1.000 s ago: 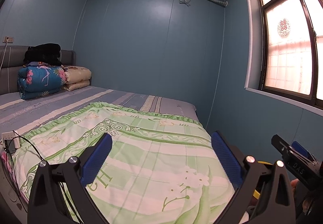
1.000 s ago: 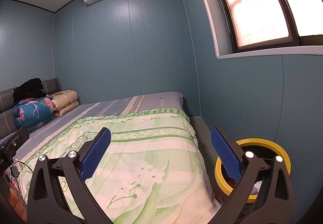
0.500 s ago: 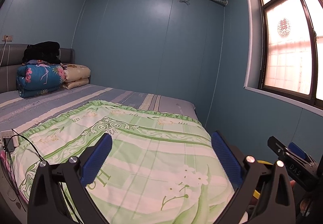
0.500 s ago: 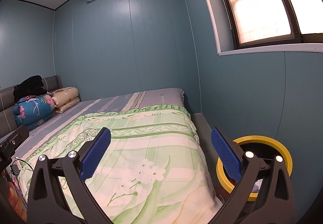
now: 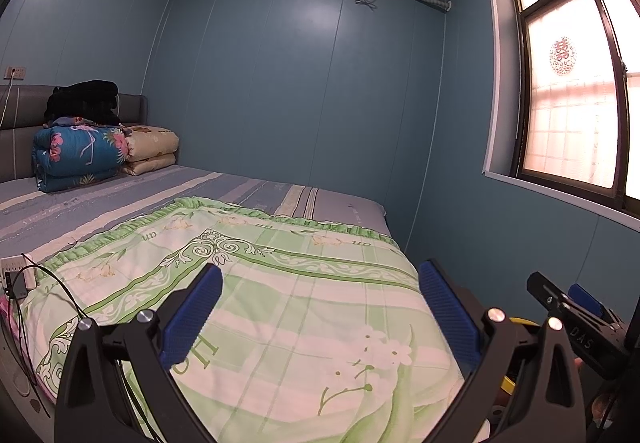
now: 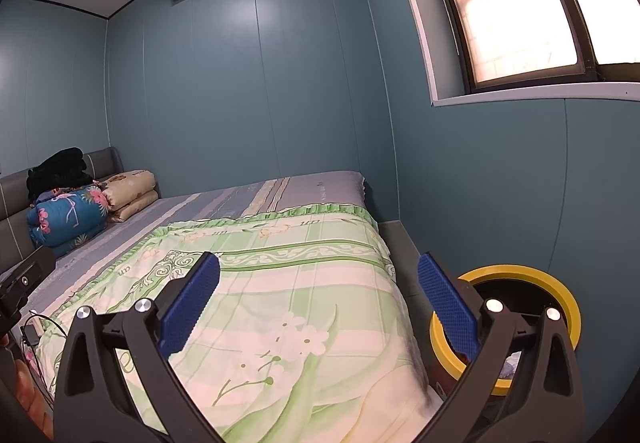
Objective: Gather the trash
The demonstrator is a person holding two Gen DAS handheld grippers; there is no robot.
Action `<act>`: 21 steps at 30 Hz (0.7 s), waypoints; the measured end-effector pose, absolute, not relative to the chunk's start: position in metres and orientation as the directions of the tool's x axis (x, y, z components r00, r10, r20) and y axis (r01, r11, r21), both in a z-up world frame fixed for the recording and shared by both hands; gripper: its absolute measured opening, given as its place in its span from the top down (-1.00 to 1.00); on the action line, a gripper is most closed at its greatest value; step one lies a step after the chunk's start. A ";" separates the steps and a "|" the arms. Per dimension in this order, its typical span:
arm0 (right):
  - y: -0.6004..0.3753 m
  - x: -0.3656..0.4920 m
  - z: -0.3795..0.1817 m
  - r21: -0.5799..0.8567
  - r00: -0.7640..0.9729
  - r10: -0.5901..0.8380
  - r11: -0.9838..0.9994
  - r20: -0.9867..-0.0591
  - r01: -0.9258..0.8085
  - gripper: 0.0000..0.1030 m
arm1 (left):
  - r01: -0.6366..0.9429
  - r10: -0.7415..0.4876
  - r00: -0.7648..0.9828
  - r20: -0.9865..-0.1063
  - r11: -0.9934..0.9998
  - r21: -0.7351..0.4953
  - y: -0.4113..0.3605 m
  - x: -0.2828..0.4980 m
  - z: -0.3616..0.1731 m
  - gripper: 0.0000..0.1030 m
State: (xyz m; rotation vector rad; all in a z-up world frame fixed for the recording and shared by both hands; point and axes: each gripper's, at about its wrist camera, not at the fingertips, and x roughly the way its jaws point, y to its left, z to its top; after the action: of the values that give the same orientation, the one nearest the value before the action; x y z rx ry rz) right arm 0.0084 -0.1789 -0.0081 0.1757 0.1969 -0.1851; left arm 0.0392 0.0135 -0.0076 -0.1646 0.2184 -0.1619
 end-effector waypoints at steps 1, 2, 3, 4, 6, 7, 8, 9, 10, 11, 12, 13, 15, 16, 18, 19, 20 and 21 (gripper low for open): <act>-0.179 0.008 -0.008 0.155 0.964 -0.165 0.968 -0.209 0.199 -0.84 | 0.143 -0.178 0.963 -0.201 0.974 -0.178 0.013 0.040 -0.008 -0.84; -0.179 0.008 -0.008 0.155 0.964 -0.166 0.968 -0.209 0.200 -0.84 | 0.144 -0.179 0.963 -0.201 0.974 -0.177 0.014 0.040 -0.008 -0.84; -0.179 0.008 -0.009 0.155 0.964 -0.166 0.967 -0.210 0.200 -0.84 | 0.145 -0.180 0.963 -0.201 0.973 -0.178 0.013 0.040 -0.008 -0.84; -0.179 0.008 -0.009 0.155 0.964 -0.165 0.968 -0.210 0.199 -0.84 | 0.146 -0.181 0.962 -0.202 0.973 -0.178 0.013 0.040 -0.009 -0.84; -0.179 0.008 -0.008 0.155 0.964 -0.165 0.968 -0.210 0.199 -0.84 | 0.146 -0.181 0.962 -0.205 0.973 -0.176 0.012 0.041 -0.009 -0.84; -0.179 0.009 -0.009 0.155 0.964 -0.164 0.968 -0.211 0.199 -0.84 | 0.145 -0.181 0.962 -0.206 0.973 -0.177 0.012 0.041 -0.010 -0.84; -0.179 0.009 -0.009 0.155 0.963 -0.163 0.968 -0.213 0.198 -0.84 | 0.147 -0.183 0.961 -0.207 0.973 -0.179 0.013 0.041 -0.010 -0.84; -0.179 0.009 -0.010 0.155 0.963 -0.164 0.968 -0.213 0.199 -0.84 | 0.149 -0.186 0.960 -0.208 0.972 -0.181 0.013 0.042 -0.010 -0.84; -0.178 0.009 -0.010 0.156 0.963 -0.165 0.967 -0.214 0.201 -0.84 | 0.149 -0.185 0.960 -0.209 0.972 -0.180 0.013 0.042 -0.011 -0.84; -0.178 0.009 -0.011 0.156 0.962 -0.165 0.967 -0.215 0.201 -0.84 | 0.148 -0.185 0.960 -0.209 0.973 -0.179 0.013 0.042 -0.010 -0.84; -0.178 0.009 -0.011 0.157 0.962 -0.164 0.967 -0.217 0.200 -0.84 | 0.148 -0.184 0.961 -0.208 0.973 -0.178 0.013 0.043 -0.011 -0.84; -0.178 0.009 -0.011 0.159 0.962 -0.162 0.967 -0.219 0.199 -0.84 | 0.150 -0.186 0.960 -0.208 0.972 -0.179 0.013 0.043 -0.011 -0.84; -0.178 0.010 -0.012 0.160 0.962 -0.163 0.967 -0.221 0.201 -0.84 | 0.151 -0.188 0.960 -0.208 0.972 -0.181 0.013 0.043 -0.011 -0.84; -0.178 0.010 -0.012 0.159 0.961 -0.164 0.966 -0.222 0.201 -0.84 | 0.152 -0.189 0.960 -0.208 0.971 -0.182 0.013 0.043 -0.011 -0.84; -0.177 0.010 -0.012 0.161 0.961 -0.162 0.966 -0.225 0.200 -0.84 | 0.152 -0.189 0.959 -0.211 0.972 -0.182 0.013 0.043 -0.012 -0.84; -0.177 0.010 -0.012 0.161 0.961 -0.163 0.966 -0.225 0.202 -0.84 | 0.152 -0.190 0.959 -0.212 0.971 -0.182 0.014 0.044 -0.011 -0.84; -0.177 0.010 -0.012 0.160 0.960 -0.166 0.966 -0.224 0.204 -0.84 | 0.152 -0.190 0.959 -0.211 0.971 -0.183 0.014 0.043 -0.011 -0.84; -0.177 0.009 -0.012 0.160 0.960 -0.168 0.965 -0.223 0.206 -0.84 | 0.151 -0.188 0.959 -0.212 0.972 -0.181 0.014 0.044 -0.011 -0.84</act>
State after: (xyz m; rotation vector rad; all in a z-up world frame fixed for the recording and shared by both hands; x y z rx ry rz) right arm 0.0094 -0.1772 -0.0115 0.1830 0.2099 -0.1905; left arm 0.0436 0.0137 -0.0113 -0.1647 0.2298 -0.1728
